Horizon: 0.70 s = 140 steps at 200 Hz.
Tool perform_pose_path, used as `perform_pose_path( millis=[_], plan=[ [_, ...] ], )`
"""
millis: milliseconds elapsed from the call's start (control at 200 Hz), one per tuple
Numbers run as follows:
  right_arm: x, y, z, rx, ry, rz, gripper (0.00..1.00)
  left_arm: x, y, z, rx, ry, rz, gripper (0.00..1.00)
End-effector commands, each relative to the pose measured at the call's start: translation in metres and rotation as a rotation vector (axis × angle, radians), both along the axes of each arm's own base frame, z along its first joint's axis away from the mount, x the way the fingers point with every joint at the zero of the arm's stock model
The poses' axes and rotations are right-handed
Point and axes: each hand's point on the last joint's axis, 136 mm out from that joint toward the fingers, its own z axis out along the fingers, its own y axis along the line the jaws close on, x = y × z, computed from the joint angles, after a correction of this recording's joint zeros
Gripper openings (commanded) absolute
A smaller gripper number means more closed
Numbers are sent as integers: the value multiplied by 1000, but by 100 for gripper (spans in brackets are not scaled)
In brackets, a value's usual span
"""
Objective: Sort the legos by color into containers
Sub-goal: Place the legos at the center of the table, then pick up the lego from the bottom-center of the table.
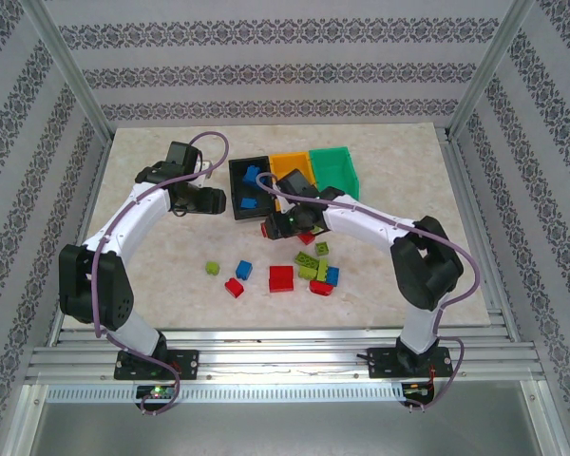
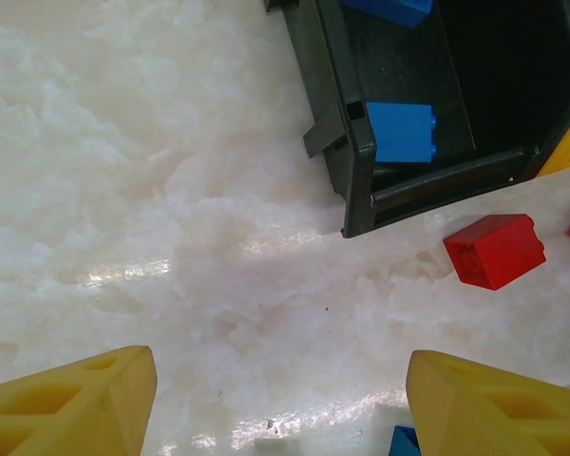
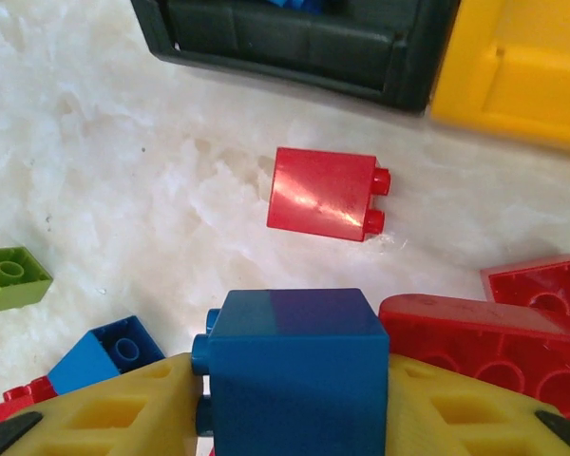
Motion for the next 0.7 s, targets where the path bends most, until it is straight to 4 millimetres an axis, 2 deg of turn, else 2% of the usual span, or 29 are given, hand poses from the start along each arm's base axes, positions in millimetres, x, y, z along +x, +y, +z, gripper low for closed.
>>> perform_pose_path(
  millis=[0,125,200,285,440,695],
  plan=[
    [-8,13,-3,33,16,8,52,0,5,2,-9,-7,11,70],
    [-12,16,-8,-14,8,37,56,0,5,1,-2,-7,9,70],
    [-12,14,-7,-31,-1,36,63,0,5,1,-2,-7,9,71],
    [-13,14,-6,-30,-1,41,63,0,5,0,-7,-3,10,70],
    [-19,20,-15,-45,32,82,63,1,4,1,-8,-4,8,70],
    [-49,32,-31,-110,69,173,63,0,12,1,26,-10,35,71]
  ],
)
